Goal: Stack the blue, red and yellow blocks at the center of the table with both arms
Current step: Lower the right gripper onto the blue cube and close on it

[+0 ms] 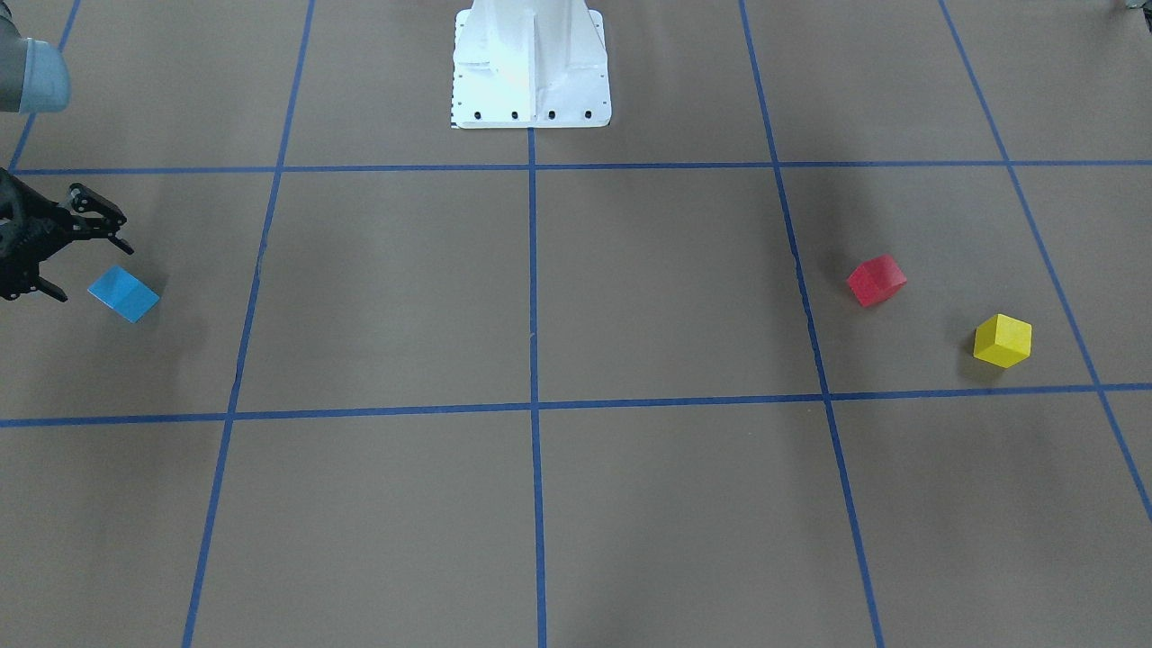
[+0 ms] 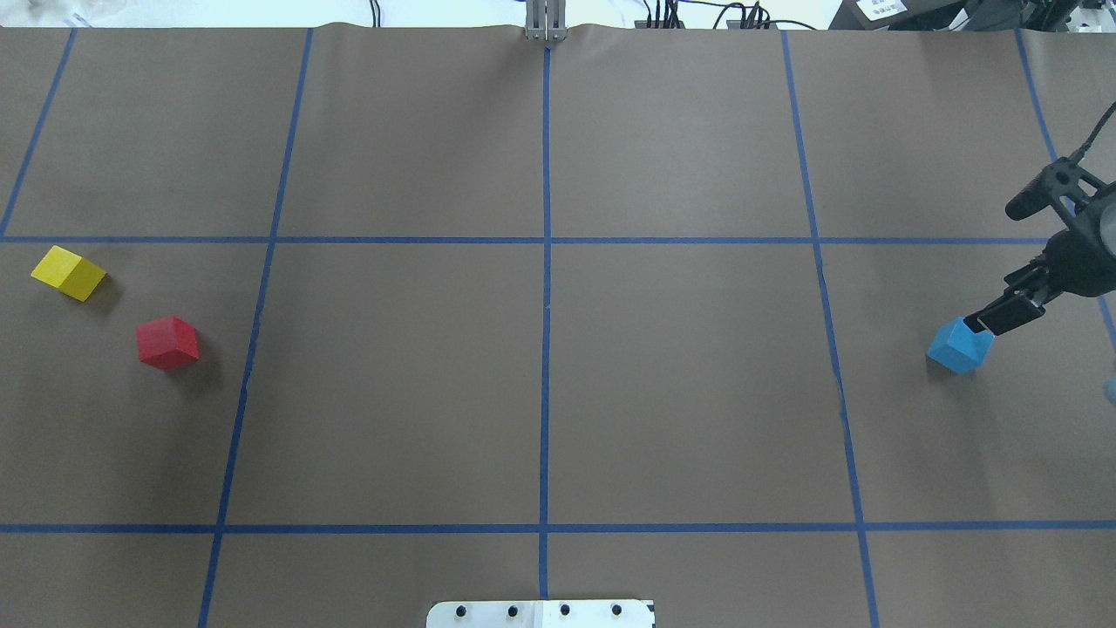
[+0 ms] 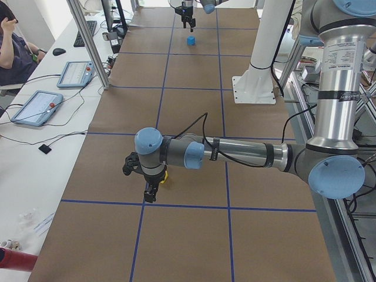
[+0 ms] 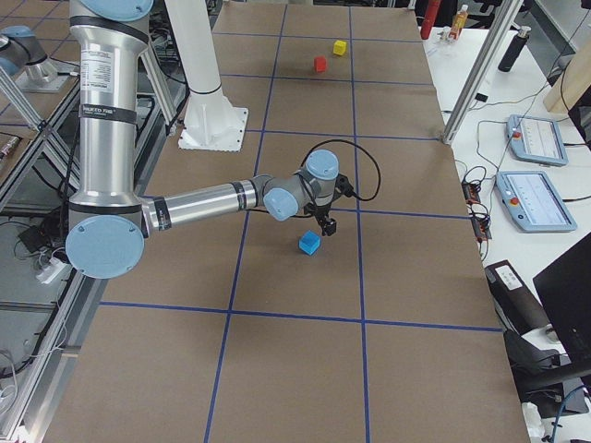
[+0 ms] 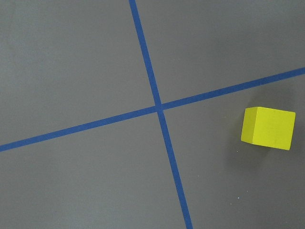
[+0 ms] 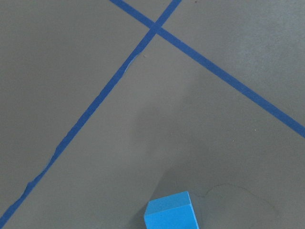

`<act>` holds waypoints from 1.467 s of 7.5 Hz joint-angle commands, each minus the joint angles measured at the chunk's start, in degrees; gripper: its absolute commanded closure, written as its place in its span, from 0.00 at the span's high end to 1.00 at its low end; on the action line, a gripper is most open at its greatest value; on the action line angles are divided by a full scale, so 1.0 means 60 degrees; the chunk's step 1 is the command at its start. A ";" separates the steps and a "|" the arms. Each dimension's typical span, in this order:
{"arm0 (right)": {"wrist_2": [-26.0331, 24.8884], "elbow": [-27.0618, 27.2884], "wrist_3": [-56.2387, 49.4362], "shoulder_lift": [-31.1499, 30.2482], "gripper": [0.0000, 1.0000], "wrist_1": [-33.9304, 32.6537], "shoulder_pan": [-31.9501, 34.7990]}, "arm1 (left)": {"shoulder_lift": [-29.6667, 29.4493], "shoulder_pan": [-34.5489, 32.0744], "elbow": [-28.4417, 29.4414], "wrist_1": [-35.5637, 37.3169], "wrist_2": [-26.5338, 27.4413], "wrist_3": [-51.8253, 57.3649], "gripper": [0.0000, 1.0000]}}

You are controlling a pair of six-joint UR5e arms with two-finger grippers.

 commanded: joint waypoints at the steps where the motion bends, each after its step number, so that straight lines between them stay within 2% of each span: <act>1: -0.0377 -0.0474 -0.0053 0.0295 0.99 -0.0049 -0.0588 | 0.0003 0.0004 0.0007 0.0000 0.0004 0.0000 1.00; 4: -0.0394 -0.1296 -0.0067 0.0970 0.99 -0.0049 -0.0634 | 0.0017 0.0004 0.0008 0.0000 0.0004 0.0000 1.00; 9: -0.0408 -0.1575 -0.0038 0.0766 0.99 -0.0078 -0.0634 | 0.0003 0.0004 0.0007 0.0000 -0.0011 0.0000 1.00; 10: -0.0394 -0.1576 -0.0038 0.0722 0.87 -0.0079 -0.0634 | 0.0003 0.0004 0.0007 0.0000 -0.0011 0.0000 1.00; 11: -0.0394 -0.1576 -0.0038 0.0722 0.50 -0.0108 -0.0634 | 0.0017 0.0004 0.0007 0.0000 -0.0011 0.0000 1.00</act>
